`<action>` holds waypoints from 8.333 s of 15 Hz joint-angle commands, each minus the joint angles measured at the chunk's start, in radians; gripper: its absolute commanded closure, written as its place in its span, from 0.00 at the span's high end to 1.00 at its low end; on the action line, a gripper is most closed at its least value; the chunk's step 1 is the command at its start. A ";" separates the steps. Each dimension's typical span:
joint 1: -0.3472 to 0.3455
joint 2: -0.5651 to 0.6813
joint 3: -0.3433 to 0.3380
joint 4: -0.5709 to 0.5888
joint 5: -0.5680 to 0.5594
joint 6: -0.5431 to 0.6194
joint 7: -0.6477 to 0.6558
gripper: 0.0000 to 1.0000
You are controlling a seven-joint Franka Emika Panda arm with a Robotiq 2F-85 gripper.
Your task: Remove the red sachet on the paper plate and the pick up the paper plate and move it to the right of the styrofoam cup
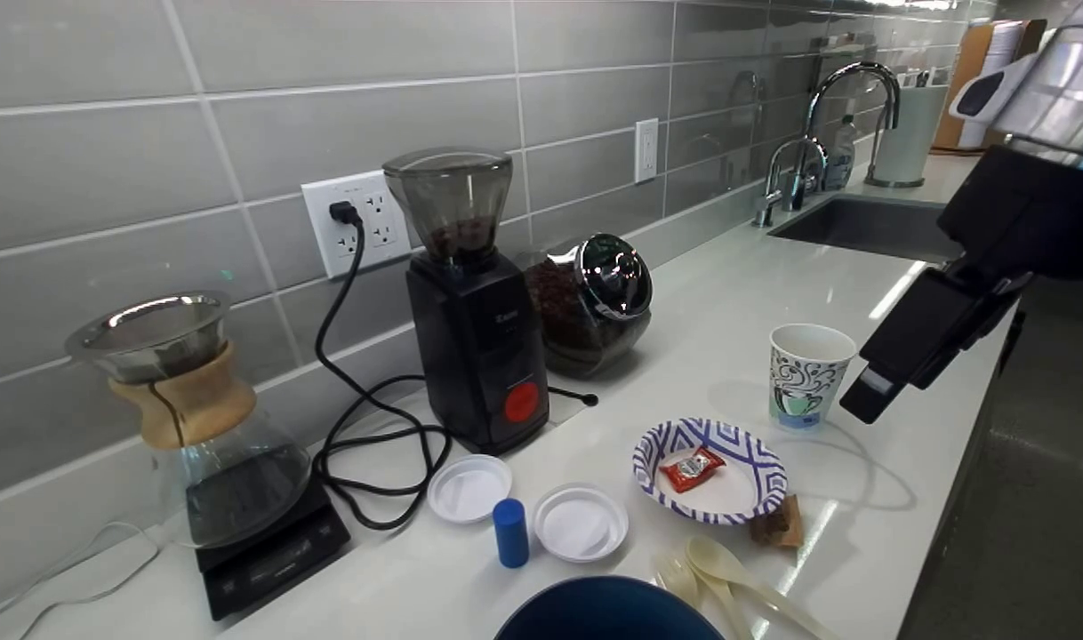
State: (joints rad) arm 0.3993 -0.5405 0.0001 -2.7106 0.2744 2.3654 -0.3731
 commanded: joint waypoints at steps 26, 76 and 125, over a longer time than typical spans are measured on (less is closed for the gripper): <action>-0.137 0.509 0.284 0.178 -0.346 0.314 0.675 1.00; 0.034 0.581 0.162 0.281 -0.529 0.199 1.237 0.00; -0.136 0.760 0.201 0.401 -0.286 0.261 1.000 0.68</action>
State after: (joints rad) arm 0.2328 0.1736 0.2212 -2.3451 0.0132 2.6043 0.6320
